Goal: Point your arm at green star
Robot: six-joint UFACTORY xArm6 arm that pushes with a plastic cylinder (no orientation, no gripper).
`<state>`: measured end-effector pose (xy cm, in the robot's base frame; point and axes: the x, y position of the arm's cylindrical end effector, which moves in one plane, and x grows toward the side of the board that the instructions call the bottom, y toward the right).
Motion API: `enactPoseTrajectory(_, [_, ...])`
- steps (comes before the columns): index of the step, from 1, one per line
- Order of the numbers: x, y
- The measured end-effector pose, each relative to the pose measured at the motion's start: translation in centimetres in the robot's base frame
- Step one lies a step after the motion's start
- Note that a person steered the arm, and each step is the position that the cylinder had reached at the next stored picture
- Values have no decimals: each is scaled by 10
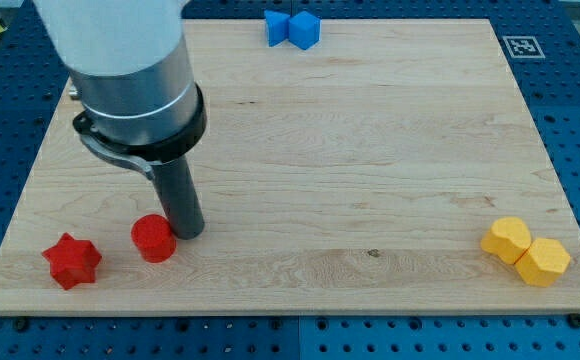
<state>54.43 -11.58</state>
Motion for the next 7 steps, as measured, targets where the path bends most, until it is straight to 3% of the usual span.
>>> enactPoseTrajectory(5, [0, -38])
enactPoseTrajectory(7, [-92, -28])
